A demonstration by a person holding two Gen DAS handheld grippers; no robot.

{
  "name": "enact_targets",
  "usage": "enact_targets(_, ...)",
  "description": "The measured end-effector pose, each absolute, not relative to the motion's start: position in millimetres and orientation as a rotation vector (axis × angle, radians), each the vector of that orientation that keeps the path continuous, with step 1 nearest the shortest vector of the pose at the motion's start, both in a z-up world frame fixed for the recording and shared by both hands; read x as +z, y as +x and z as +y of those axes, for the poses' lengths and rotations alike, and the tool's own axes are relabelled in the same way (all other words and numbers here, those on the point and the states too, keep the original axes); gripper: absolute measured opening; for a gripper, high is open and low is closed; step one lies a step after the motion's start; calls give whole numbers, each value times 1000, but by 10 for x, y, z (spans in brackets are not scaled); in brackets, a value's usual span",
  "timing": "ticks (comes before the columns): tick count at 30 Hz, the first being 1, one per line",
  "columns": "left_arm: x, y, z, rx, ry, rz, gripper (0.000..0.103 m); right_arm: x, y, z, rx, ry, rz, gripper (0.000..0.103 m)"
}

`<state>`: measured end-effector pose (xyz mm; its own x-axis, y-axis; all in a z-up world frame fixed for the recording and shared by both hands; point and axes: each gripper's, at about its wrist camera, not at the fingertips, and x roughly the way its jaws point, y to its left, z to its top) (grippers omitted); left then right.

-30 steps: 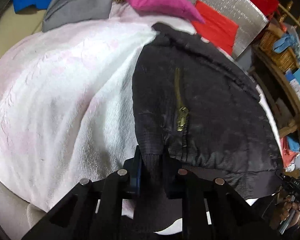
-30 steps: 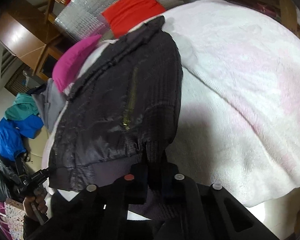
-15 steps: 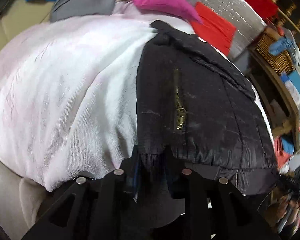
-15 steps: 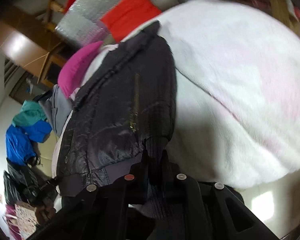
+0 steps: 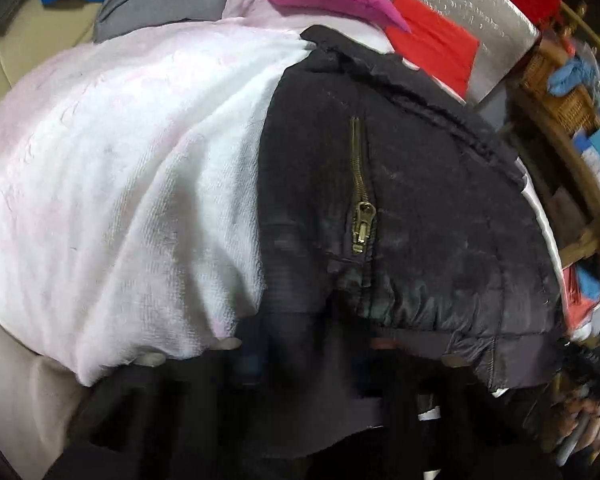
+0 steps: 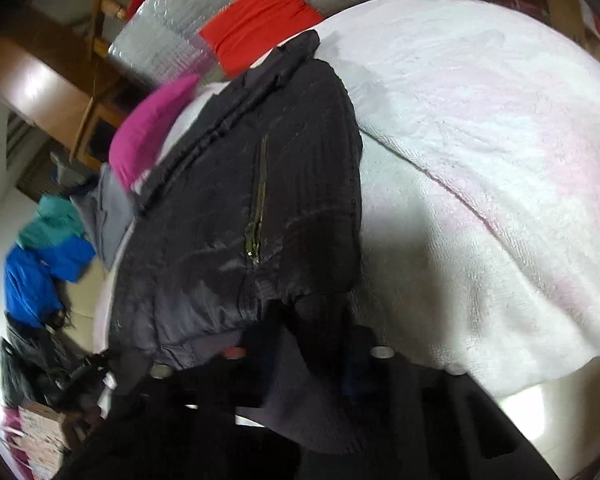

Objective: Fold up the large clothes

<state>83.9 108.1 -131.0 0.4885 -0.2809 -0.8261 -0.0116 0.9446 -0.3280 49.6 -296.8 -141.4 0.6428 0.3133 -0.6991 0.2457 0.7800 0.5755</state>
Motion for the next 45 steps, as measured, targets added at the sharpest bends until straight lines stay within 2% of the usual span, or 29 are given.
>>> enact_targets(2,-1239,808,1138,-177,-323,1035,17,-1327,472,-2984,56,692,877,10)
enact_targets(7,-921,629,1160,-205,-309,946,16,-1041,309,-2981,92,686,817,9)
enact_targets(9,-985,655,1160,-199,-320,963,17,-1089,298,-3008,88,691,829,9)
enact_targets(12,-1185,799,1160,-183,-346,1017,21,-1284,356,-3064,80,754,862,15)
enact_targets(14,-1269,846,1186,-166,-378,1034,25,-1337,357,-3077,60,767,853,23)
enact_targets(18,-1280,876,1248,-169,-424,1026,42,-1317,390,-3058,37,742,824,65)
enact_targets(19,-1281,834,1286,-173,-425,1024,50,-1308,409,-3057,33,732,817,66)
enact_targets(23,-1309,882,1161,-181,-386,1032,52,-1356,529,-3013,60,721,846,66)
enact_targets(24,-1325,884,1130,-168,-350,1040,52,-1373,564,-2973,54,702,862,60)
enact_targets(25,-1341,883,1123,-162,-329,1046,47,-1386,587,-2947,49,687,877,35)
enact_targets(26,-1340,887,1095,-143,-293,1053,28,-1403,607,-2931,55,683,896,22)
enact_targets(28,-1311,880,1104,-146,-281,1051,20,-1376,607,-2898,57,657,901,16)
enact_targets(36,-1045,683,1075,-160,-254,986,17,-1273,511,-2884,94,668,875,14)
enact_targets(45,-1095,758,987,-107,-182,1020,18,-1302,427,-2913,118,685,863,14)
